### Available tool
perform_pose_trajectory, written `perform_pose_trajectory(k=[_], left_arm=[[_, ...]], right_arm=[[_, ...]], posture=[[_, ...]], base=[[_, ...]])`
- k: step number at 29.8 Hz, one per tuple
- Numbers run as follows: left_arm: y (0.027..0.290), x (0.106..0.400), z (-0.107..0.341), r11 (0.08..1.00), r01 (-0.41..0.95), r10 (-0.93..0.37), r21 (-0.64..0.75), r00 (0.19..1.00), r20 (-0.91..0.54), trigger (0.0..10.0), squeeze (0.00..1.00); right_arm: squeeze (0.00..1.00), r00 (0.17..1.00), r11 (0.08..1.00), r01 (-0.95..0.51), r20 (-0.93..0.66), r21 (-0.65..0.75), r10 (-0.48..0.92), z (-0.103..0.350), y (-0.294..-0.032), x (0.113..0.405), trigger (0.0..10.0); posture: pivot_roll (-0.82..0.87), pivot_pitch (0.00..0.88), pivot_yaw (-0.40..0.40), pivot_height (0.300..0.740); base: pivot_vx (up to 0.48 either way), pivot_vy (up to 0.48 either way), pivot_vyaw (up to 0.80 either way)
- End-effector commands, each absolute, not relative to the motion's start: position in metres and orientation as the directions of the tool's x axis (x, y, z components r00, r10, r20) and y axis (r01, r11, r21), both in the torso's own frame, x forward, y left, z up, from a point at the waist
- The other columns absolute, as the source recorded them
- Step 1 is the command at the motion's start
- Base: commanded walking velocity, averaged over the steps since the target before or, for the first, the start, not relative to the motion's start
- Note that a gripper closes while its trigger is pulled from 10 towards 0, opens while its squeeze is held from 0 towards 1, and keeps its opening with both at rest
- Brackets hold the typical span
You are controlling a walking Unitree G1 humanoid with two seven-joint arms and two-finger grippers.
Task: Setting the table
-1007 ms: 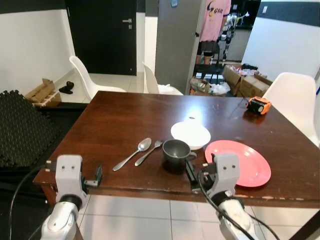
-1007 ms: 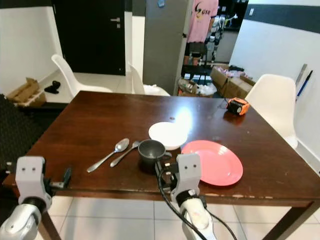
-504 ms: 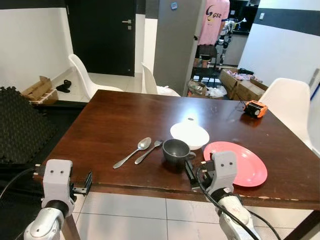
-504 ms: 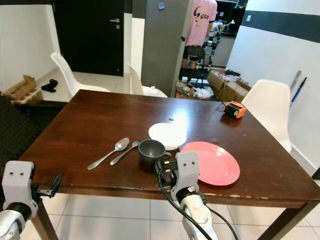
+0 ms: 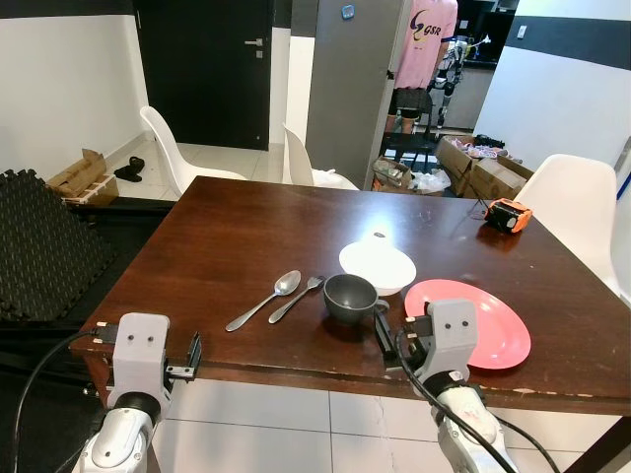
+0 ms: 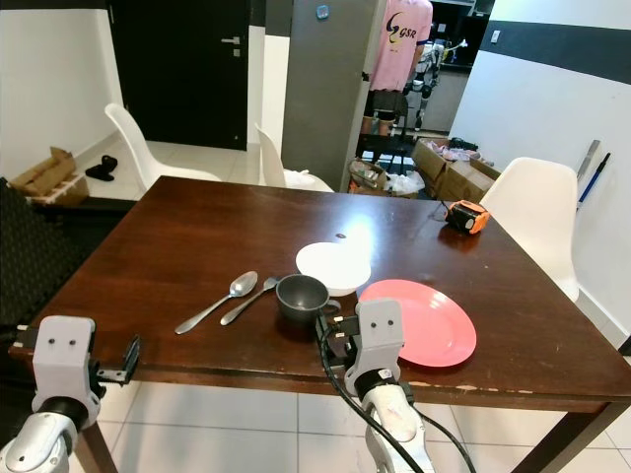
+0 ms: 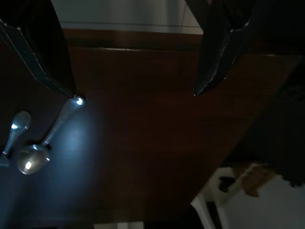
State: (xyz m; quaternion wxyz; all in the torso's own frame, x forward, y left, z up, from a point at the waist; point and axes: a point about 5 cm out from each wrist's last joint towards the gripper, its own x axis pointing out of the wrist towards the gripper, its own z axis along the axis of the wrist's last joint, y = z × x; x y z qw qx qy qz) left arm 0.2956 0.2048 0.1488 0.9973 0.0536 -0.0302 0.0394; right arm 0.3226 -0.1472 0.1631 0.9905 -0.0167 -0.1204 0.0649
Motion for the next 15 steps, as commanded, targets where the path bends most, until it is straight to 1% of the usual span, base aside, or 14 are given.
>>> perform_pose_trajectory(k=[1,2,4,10,12,15], left_arm=[[0.202,0.296,0.142,0.996,-0.044,0.042,0.073,0.999,0.031,10.0,0.0],[0.202,0.296,0.142,0.996,-0.044,0.042,0.073,0.999,0.031,10.0,0.0],[0.194,0.295,0.143,0.999,0.007,-0.009,0.051,0.999,0.043,10.0,0.0],[0.187,0.296,0.145,0.998,0.032,-0.036,0.056,0.997,0.064,10.0,0.0],[0.185,0.297,0.147,0.998,0.029,-0.034,0.062,0.996,0.08,10.0,0.0],[0.185,0.298,0.148,0.999,0.015,-0.019,0.05,0.996,0.085,10.0,0.0]], right_arm=[[0.0,0.972,0.993,-0.11,0.205,-0.051,0.118,0.153,-0.15,0.32,10.0],[0.0,0.972,0.993,-0.11,0.205,-0.051,0.118,0.153,-0.15,0.32,10.0],[0.0,0.969,0.992,-0.122,0.214,-0.02,0.123,0.153,-0.148,0.317,10.0],[0.0,0.968,0.992,-0.127,0.216,-0.022,0.129,0.153,-0.148,0.316,10.0],[0.0,0.968,0.992,-0.125,0.217,-0.022,0.126,0.153,-0.149,0.316,10.0],[0.0,0.969,0.992,-0.121,0.217,-0.022,0.123,0.154,-0.15,0.317,10.0]], posture=[[0.04,0.03,0.011,0.74],[0.04,0.03,0.011,0.74],[0.03,0.03,0.01,0.74],[0.03,0.032,0.01,0.74],[0.02,0.034,0.01,0.74],[0.02,0.035,0.009,0.74]], base=[[0.0,0.0,0.0],[0.0,0.0,0.0],[0.0,0.0,0.0],[0.0,0.0,0.0],[0.349,0.0,0.0],[0.48,0.0,0.0]])
